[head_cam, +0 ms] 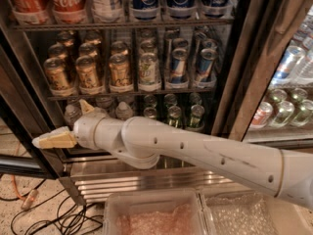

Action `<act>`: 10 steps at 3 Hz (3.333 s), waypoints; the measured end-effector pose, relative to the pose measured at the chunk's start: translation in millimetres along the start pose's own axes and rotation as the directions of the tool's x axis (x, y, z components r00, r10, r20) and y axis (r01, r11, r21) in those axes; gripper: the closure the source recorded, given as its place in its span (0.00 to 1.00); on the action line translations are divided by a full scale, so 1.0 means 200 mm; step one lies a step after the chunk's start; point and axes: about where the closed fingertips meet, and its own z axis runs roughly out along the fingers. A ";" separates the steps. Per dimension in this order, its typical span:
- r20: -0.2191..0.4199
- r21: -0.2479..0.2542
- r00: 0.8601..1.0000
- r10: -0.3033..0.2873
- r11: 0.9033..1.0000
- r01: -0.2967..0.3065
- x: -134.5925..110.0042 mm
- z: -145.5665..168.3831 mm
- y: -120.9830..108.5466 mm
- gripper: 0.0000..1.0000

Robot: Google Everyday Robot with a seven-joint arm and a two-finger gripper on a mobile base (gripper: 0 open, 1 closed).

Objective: Pick orange can from middle shelf of fridge

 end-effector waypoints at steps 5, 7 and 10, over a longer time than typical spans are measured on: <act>0.075 0.412 0.997 -0.031 0.911 -0.003 -0.13 0.28 -0.13 0.00; 0.035 0.485 0.998 -0.047 0.874 0.024 -0.14 0.30 -0.15 0.00; 0.113 0.520 0.993 -0.043 0.854 -0.022 -0.18 0.35 -0.17 0.14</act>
Offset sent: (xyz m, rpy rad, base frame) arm 0.0489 0.0535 0.0183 0.0378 -0.1171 -0.2712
